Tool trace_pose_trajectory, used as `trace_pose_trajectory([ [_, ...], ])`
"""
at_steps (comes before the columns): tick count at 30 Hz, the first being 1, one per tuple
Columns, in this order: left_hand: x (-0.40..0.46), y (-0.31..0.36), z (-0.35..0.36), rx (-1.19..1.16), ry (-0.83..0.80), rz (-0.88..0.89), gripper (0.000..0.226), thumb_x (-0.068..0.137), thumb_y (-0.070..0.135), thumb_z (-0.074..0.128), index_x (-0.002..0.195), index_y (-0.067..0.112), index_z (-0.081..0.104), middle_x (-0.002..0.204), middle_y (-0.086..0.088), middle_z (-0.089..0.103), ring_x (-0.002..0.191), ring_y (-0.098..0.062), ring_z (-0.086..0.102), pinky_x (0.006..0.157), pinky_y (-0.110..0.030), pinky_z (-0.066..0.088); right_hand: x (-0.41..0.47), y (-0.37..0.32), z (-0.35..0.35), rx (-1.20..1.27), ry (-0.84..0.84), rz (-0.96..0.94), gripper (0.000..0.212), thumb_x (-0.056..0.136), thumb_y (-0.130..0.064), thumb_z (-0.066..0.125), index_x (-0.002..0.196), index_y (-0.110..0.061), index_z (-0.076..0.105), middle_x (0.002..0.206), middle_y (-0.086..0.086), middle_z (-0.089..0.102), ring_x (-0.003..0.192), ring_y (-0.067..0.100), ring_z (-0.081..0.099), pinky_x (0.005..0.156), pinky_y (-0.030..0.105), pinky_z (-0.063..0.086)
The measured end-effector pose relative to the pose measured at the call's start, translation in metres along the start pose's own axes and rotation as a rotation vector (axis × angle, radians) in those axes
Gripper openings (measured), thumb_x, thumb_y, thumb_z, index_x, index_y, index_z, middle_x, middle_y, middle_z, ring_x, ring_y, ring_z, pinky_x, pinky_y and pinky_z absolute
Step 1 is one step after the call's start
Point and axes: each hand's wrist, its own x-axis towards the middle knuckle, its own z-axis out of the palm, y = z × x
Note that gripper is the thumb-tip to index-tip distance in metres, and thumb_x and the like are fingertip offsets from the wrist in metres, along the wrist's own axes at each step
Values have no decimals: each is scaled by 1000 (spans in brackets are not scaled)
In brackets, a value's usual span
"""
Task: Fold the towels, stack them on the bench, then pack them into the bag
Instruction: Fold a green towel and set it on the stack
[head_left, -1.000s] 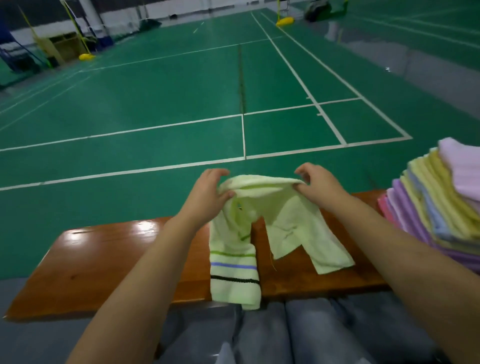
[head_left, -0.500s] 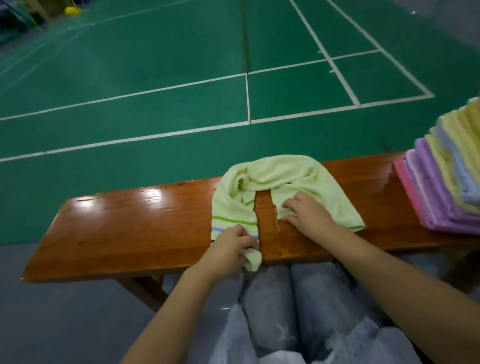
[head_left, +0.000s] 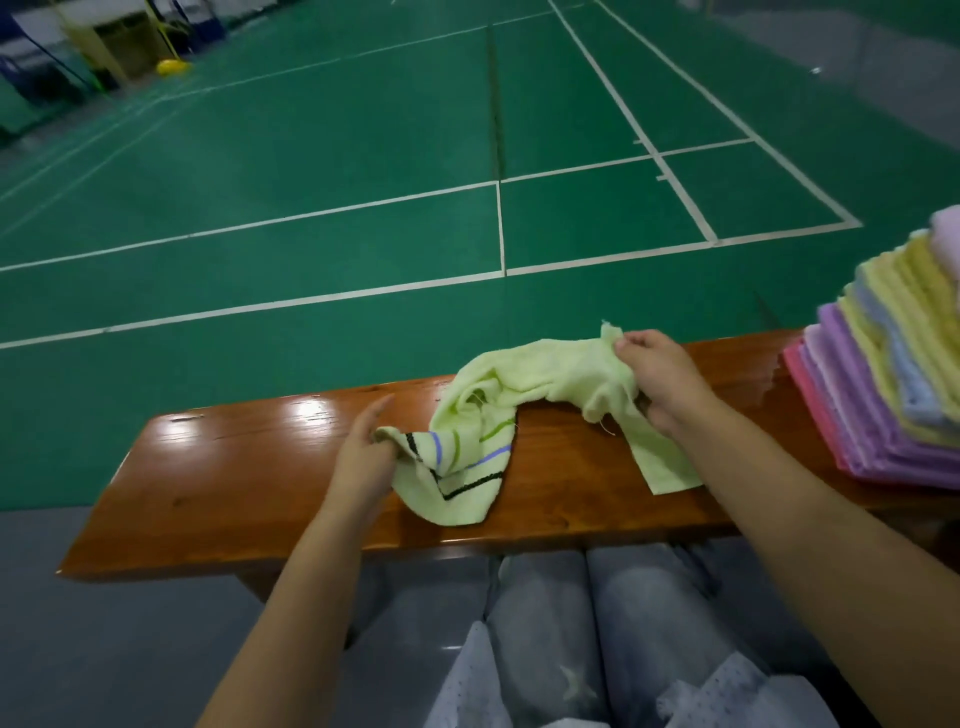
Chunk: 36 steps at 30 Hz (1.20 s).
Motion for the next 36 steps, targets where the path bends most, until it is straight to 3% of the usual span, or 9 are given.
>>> trace_pose_trajectory([
  [3, -4, -12, 4, 252, -16, 11, 74, 85, -12, 36, 140, 37, 45, 134, -6, 51, 92, -21, 60, 58, -21, 47, -6, 18, 0, 91, -47, 160, 27, 100, -9, 43, 121, -21, 53, 117, 8, 56, 98, 26, 63, 63, 34, 55],
  [7, -10, -23, -2, 558, -150, 129, 76, 80, -13, 54, 132, 43, 49, 157, -1, 11, 134, -27, 38, 96, -31, 48, -15, 38, -6, 17, -22, 202, 27, 100, -9, 42, 94, -22, 65, 121, 8, 59, 100, 28, 63, 61, 35, 55],
  [10, -15, -19, -8, 550, -279, 173, 54, 77, -7, 66, 107, 37, 68, 137, 13, 37, 114, -14, 52, 89, -25, 49, -14, 38, -7, 63, -18, 211, 24, 99, -9, 46, 90, -19, 65, 118, 8, 61, 99, 27, 62, 75, 38, 55],
  [12, -17, -17, -12, 538, -291, 162, 43, 78, -6, 63, 96, 32, 73, 117, 12, 59, 99, -11, 60, 77, -18, 50, -14, 38, -6, 60, -43, 205, 6, 94, -16, 57, 93, -19, 63, 119, 7, 60, 106, 26, 59, 87, 42, 52],
  [15, -18, -12, -15, 493, -215, 161, 31, 80, -5, 59, 88, 23, 72, 92, 5, 71, 86, -15, 66, 65, -18, 51, -15, 41, -2, -94, -53, 163, 31, 82, -26, 73, 108, -17, 60, 126, 3, 54, 118, 26, 50, 101, 46, 43],
  [19, -27, 7, -19, 398, -270, 131, 16, 85, 2, 66, 74, 13, 63, 73, 1, 70, 66, -6, 67, 56, -17, 51, -16, 39, -2, -139, 43, 70, 38, 85, -22, 70, 119, -15, 55, 132, 6, 50, 122, 27, 47, 95, 38, 43],
  [22, -32, 23, -27, 275, -350, 123, 11, 87, 3, 65, 78, 9, 63, 76, -4, 73, 75, -17, 71, 67, -29, 58, -17, 30, -6, -124, 49, 12, 36, 88, -23, 67, 121, -11, 55, 133, 7, 50, 121, 24, 46, 90, 33, 40],
  [29, -39, 91, -15, -275, -178, 220, 15, 87, 6, 52, 72, 7, 49, 71, -8, 53, 66, -20, 55, 59, -31, 50, -29, -26, -6, 22, 10, -89, 48, 75, -28, 80, 115, -13, 59, 113, 9, 63, 105, 26, 60, 94, 44, 50],
  [36, -58, 189, -9, -593, -160, 477, 18, 94, 12, 50, 77, 12, 56, 69, -2, 63, 62, -14, 60, 60, -25, 50, -58, -128, -6, 286, -77, -339, 14, 84, -19, 70, 94, -12, 63, 80, 3, 68, 68, 14, 66, 64, 30, 56],
])
